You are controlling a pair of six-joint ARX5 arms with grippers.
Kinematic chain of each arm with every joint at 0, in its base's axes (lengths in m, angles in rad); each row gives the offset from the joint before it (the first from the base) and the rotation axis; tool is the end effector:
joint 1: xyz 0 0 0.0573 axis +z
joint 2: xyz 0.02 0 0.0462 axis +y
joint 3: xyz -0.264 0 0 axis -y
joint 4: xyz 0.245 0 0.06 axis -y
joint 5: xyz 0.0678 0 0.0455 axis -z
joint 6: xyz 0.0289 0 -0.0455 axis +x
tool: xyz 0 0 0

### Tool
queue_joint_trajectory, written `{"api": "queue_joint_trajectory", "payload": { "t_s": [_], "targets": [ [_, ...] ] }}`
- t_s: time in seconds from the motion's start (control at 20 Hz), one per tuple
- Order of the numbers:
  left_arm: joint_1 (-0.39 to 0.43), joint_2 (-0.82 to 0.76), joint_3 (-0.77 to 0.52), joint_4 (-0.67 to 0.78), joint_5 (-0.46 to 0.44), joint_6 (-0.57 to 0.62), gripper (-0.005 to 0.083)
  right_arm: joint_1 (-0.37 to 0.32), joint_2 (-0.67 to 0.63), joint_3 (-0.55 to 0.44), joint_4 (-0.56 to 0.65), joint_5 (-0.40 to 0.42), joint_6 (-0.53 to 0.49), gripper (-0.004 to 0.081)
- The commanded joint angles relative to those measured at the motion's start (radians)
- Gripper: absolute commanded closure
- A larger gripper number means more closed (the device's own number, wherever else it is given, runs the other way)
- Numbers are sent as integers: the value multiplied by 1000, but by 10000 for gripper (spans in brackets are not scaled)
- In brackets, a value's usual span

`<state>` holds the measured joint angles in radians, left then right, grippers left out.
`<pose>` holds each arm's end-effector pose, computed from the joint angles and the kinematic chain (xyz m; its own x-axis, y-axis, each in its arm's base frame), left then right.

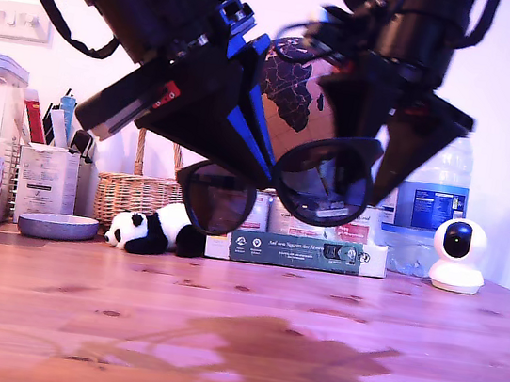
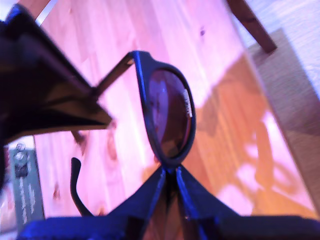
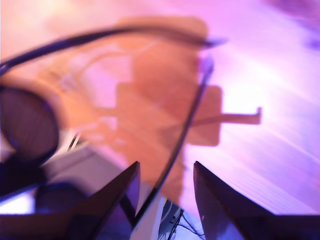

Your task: Pick up the sunglasses and open them, then place them back on the table

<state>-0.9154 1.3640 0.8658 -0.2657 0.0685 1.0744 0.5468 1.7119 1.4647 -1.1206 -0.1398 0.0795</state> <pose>0.1688 -0.2228 0.2307 0.3848 -0.6129 -0.6901 0.7618 -0.2113 0.6124 0.2788 0.1744 0.2687 0.0981 0.2228 -0.9699 -0.4707 0.8691 0.1521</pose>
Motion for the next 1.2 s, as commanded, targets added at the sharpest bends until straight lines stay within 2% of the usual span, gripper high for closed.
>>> {"api": "queue_joint_trajectory", "payload": {
  "t_s": [0.0,0.25,0.35,0.55,0.8,1.05,1.15],
  "targets": [
    [16,4,-14,4,-3,0,789,-26,-7,2,-14,20,11,468],
    [30,4,-14,3,-3,0,789,-53,-7,2,32,19,25,468],
    [30,4,-14,3,-2,0,789,-64,-7,2,80,10,25,468],
    [30,4,-14,3,2,0,789,-74,-7,2,199,-64,30,468],
    [30,4,-14,2,2,0,789,-86,-7,21,320,-70,77,468],
    [30,4,-14,2,1,-7,789,-151,-8,82,283,-43,81,468],
    [30,4,-14,5,-11,-69,789,-189,-8,88,241,-18,81,468]
  ]
}}
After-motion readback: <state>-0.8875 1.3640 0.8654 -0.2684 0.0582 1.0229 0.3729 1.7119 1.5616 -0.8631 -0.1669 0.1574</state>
